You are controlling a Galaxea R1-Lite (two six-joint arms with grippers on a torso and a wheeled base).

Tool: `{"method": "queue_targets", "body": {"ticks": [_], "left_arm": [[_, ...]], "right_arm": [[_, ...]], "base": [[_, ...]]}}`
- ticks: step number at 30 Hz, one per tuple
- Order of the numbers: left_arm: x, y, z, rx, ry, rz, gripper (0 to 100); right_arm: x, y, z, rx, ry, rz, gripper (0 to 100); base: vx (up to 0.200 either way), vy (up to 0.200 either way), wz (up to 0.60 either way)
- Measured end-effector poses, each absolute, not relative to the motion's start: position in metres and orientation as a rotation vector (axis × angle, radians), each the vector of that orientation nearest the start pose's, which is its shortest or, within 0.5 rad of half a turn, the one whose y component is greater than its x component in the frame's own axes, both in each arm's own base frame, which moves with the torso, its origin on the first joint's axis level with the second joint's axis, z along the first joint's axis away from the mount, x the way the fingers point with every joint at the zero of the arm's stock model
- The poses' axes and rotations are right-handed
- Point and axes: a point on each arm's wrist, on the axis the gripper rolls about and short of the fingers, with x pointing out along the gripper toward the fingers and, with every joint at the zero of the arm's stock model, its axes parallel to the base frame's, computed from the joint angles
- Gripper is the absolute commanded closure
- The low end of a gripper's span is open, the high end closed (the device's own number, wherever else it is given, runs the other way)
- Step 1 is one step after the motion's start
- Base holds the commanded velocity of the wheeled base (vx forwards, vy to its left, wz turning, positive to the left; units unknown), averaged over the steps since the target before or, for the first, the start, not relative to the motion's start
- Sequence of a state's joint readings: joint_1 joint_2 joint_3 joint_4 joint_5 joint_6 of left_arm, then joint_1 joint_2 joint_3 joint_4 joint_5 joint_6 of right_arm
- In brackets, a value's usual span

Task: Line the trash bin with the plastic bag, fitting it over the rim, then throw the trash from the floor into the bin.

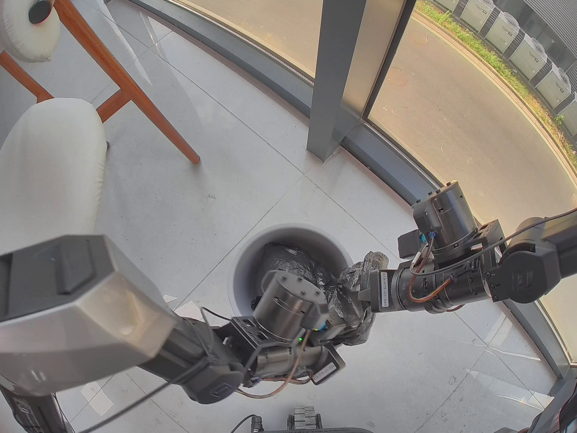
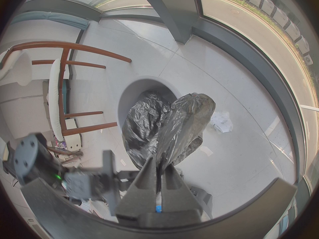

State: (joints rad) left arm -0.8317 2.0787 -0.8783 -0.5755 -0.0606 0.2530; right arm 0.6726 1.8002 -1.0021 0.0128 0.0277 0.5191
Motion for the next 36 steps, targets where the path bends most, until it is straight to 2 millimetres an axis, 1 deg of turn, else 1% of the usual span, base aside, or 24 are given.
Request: {"method": "queue_targets", "body": {"ticks": [2, 3, 6, 9, 14, 17, 24, 31, 32, 36], "left_arm": [[0.250, -0.251, 0.078, 0.452, 0.479, -0.895, 100], [0.252, -0.246, 0.081, 0.446, 0.475, -0.883, 100], [0.263, -0.222, 0.094, 0.419, 0.458, -0.815, 100], [0.272, -0.205, 0.102, 0.398, 0.444, -0.763, 100], [0.283, -0.187, 0.113, 0.369, 0.418, -0.702, 100], [0.288, -0.182, 0.119, 0.350, 0.402, -0.676, 100], [0.295, -0.179, 0.129, 0.335, 0.367, -0.653, 100], [0.310, -0.180, 0.150, 0.314, 0.290, -0.628, 100], [0.312, -0.180, 0.152, 0.312, 0.280, -0.625, 100], [0.316, -0.179, 0.157, 0.306, 0.260, -0.615, 100]], "right_arm": [[0.247, 0.197, 0.147, 0.216, 0.921, 0.440, 100], [0.247, 0.197, 0.148, 0.217, 0.918, 0.442, 100], [0.252, 0.200, 0.154, 0.232, 0.897, 0.451, 100], [0.260, 0.204, 0.162, 0.249, 0.864, 0.463, 100], [0.272, 0.211, 0.172, 0.271, 0.821, 0.474, 100], [0.280, 0.213, 0.172, 0.275, 0.808, 0.470, 100], [0.298, 0.223, 0.170, 0.304, 0.721, 0.494, 100], [0.320, 0.235, 0.175, 0.333, 0.619, 0.520, 100], [0.323, 0.236, 0.175, 0.334, 0.611, 0.521, 0], [0.336, 0.237, 0.175, 0.323, 0.585, 0.518, 0]], "base": [[0.000, 0.000, 0.00], [0.000, 0.000, 0.00], [0.000, 0.000, 0.00], [0.000, 0.000, 0.00], [0.000, 0.000, 0.00], [0.000, 0.000, 0.00], [0.000, 0.000, 0.00], [0.000, 0.000, 0.00], [0.000, 0.000, 0.00], [0.000, 0.000, 0.00]]}}
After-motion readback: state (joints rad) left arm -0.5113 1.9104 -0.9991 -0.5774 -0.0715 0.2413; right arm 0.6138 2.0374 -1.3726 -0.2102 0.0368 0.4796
